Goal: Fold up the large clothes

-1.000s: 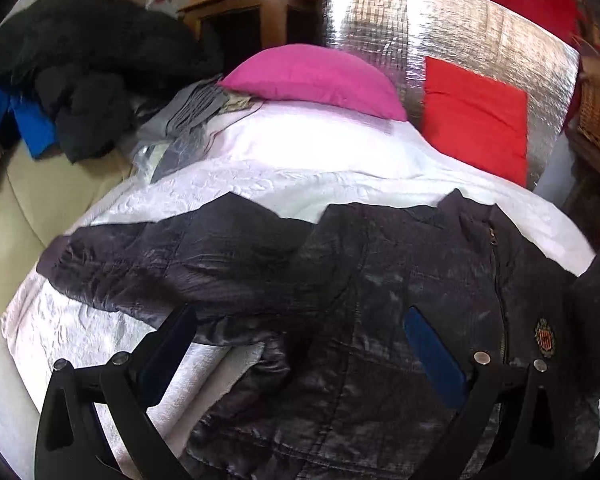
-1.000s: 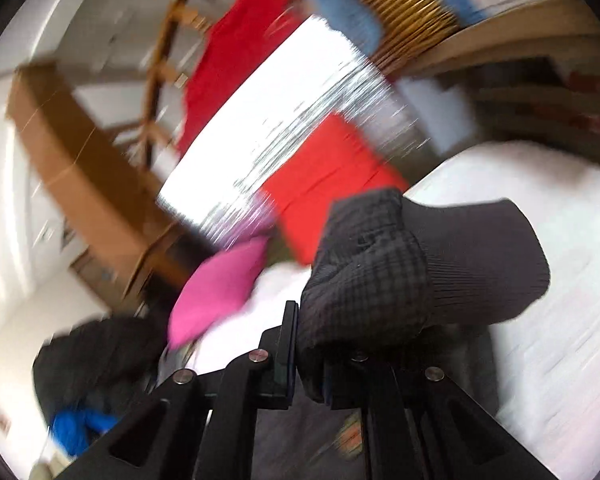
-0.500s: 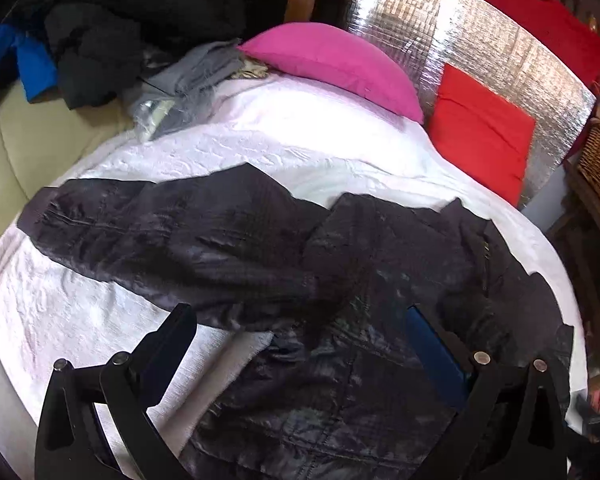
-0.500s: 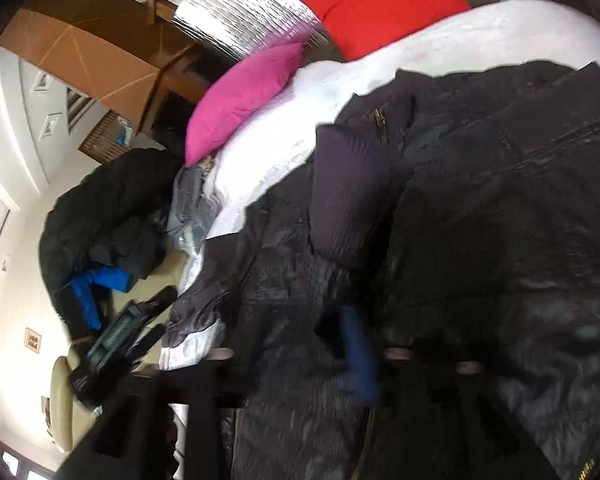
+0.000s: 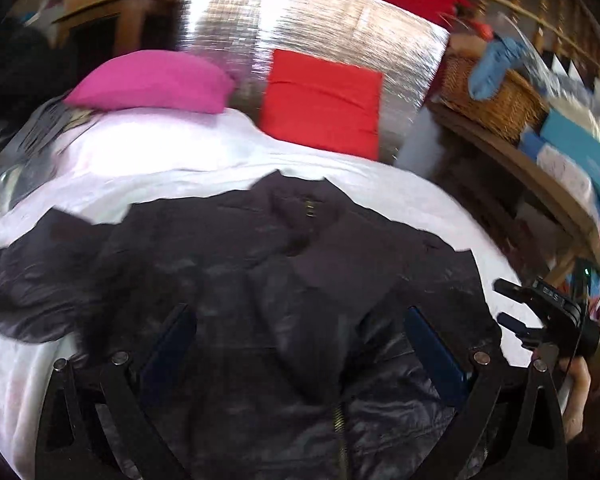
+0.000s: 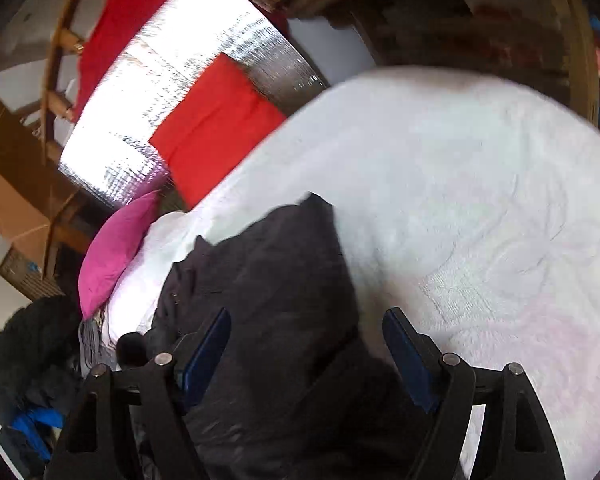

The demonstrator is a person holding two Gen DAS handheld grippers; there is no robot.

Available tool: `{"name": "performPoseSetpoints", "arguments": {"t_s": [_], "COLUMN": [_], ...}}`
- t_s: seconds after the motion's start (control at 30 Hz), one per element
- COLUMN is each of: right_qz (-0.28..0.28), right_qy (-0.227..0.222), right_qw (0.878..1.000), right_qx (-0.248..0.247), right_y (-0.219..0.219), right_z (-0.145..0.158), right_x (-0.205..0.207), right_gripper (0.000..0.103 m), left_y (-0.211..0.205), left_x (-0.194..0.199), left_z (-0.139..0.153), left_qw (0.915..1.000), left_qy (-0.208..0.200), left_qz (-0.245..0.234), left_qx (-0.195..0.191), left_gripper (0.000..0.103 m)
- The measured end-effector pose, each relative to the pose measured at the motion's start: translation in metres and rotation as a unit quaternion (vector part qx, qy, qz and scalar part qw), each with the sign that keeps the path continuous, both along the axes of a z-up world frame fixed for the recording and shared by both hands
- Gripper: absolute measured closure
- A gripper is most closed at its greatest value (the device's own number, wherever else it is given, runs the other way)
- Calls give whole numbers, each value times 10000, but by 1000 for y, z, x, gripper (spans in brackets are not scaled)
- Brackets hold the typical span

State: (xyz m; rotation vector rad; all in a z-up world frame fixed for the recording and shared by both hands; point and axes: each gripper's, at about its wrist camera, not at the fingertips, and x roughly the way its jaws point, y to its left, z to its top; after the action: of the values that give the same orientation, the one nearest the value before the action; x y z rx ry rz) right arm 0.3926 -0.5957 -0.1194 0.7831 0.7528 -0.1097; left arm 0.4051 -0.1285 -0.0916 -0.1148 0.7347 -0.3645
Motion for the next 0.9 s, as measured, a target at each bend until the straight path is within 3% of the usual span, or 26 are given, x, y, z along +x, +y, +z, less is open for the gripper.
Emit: {"name": "performPoseSetpoints", "arguments": {"t_s": [0.1, 0.2, 0.27, 0.33, 0.4, 0.53, 0.63, 0.67, 0.73, 0.77, 0.9], "right_qz": [236, 433, 455, 421, 362, 309, 334, 344, 345, 344, 234], "right_qy": [171, 320, 535, 659, 640, 561, 551, 550, 567, 582, 650], "right_qw": [9995, 9985, 9971, 9949, 9942, 9925, 9919, 9916, 9915, 9917, 9941], "right_qx": [75, 82, -295, -629, -784, -1040, -1094, -1117, -1116, -1093, -836], "right_y": [2, 17, 26, 31, 34, 39, 39, 39, 38, 35, 27], "right_z": [-18, -24, -29, -27, -21, -14, -9, -9, -8, -7, -1], "right_x": [17, 36, 34, 31, 28, 26, 20, 18, 16, 13, 3], "right_gripper": [26, 38, 55, 65, 72, 78, 78, 78, 78, 78, 77], "left_y": [-29, -42, -46, -43, -32, 2, 30, 39, 61, 75, 119], "left_x": [8, 14, 16, 21, 28, 28, 27, 26, 26, 25, 25], "left_z": [-13, -24, -30, -36, -41, -34, -27, -25, -22, -21, -19], "left_qw": [9989, 9963, 9928, 9915, 9930, 9946, 9947, 9941, 9925, 9920, 9898], "left_qy": [51, 32, 49, 245, 605, 794, 736, 721, 717, 752, 957], "left_qz": [-101, -80, 19, 4, -33, 168, 318, 396, 603, 721, 1048], "left_qx": [461, 859, 1195, 1278, 1010, 648, 644, 712, 780, 717, 113], "left_gripper": [0, 0, 6, 51, 68, 68, 64, 61, 37, 31, 28]}}
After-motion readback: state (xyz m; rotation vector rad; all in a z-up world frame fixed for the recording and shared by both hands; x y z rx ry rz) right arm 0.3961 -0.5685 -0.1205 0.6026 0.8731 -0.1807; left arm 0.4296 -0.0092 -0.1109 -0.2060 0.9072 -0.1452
